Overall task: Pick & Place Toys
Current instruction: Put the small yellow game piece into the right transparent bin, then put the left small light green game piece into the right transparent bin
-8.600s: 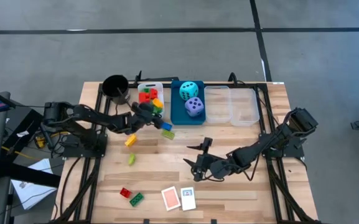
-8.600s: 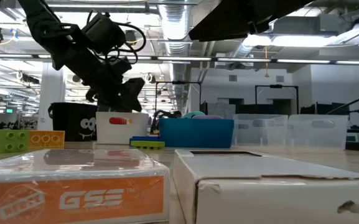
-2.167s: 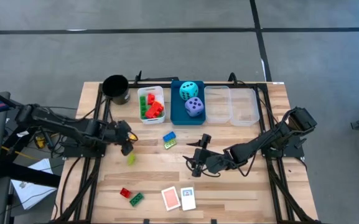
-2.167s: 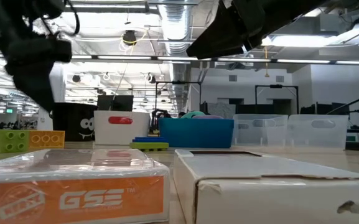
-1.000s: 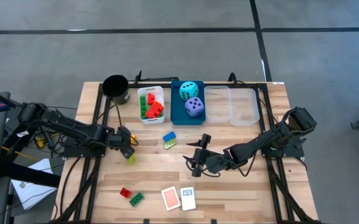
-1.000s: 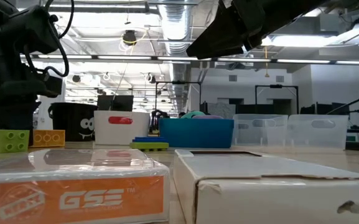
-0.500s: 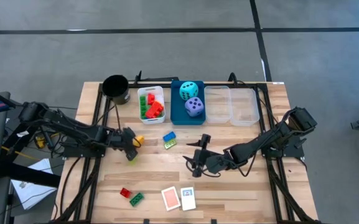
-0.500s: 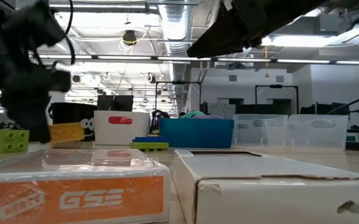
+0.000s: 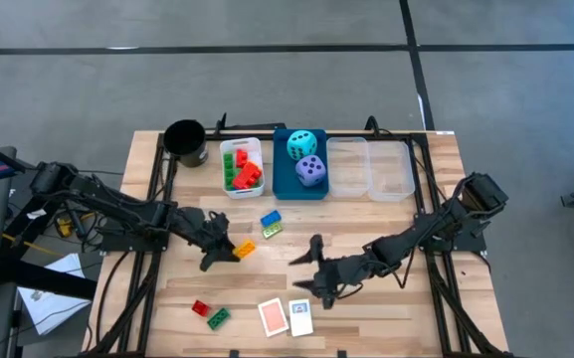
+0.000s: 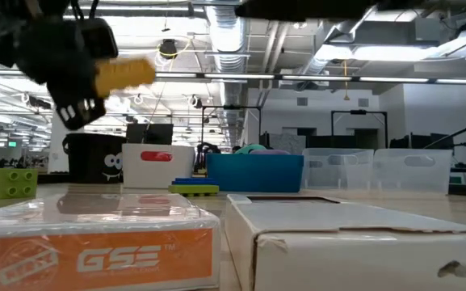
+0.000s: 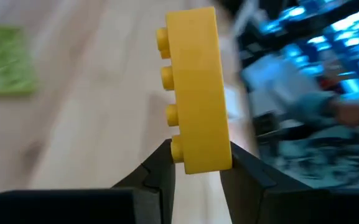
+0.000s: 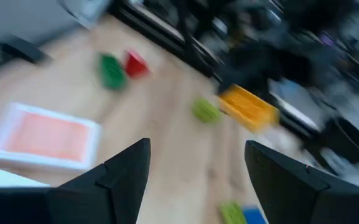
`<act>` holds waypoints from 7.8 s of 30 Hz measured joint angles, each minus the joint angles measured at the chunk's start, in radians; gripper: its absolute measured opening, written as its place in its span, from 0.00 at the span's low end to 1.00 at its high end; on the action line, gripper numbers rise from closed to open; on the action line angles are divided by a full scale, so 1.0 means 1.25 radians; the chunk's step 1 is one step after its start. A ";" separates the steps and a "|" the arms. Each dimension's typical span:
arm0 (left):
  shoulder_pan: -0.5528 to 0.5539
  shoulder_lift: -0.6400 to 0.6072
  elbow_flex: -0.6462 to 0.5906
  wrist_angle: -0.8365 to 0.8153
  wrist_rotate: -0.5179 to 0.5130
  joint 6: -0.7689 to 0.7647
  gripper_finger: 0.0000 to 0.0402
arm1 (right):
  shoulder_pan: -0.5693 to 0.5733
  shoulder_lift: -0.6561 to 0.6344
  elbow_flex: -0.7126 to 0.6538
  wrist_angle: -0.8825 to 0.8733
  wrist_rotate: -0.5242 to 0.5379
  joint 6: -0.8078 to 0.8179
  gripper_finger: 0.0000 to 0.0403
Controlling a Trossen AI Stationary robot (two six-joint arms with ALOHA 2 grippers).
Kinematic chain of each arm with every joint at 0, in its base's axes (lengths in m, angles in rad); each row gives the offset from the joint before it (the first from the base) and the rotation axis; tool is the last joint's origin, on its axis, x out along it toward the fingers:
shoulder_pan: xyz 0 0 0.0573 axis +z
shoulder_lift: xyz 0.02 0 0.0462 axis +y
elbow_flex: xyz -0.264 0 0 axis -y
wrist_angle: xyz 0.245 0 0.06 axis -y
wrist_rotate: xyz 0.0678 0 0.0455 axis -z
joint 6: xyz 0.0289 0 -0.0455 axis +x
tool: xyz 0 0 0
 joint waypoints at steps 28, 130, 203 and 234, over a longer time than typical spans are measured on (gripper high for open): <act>-0.022 0.284 0.066 0.390 0.104 -0.139 0.23 | -0.113 0.000 0.069 -0.016 -0.228 0.020 0.63; 0.142 0.376 0.221 0.339 0.472 -0.085 0.62 | -0.112 -0.006 0.069 -0.040 -0.203 0.026 0.36; 0.017 0.375 0.221 0.342 -0.486 0.535 0.54 | -0.160 -0.499 -0.248 -0.271 0.101 0.257 0.56; -0.158 0.375 0.545 -0.980 -0.246 -0.550 0.54 | -0.144 0.020 -0.218 -0.043 0.028 0.427 0.56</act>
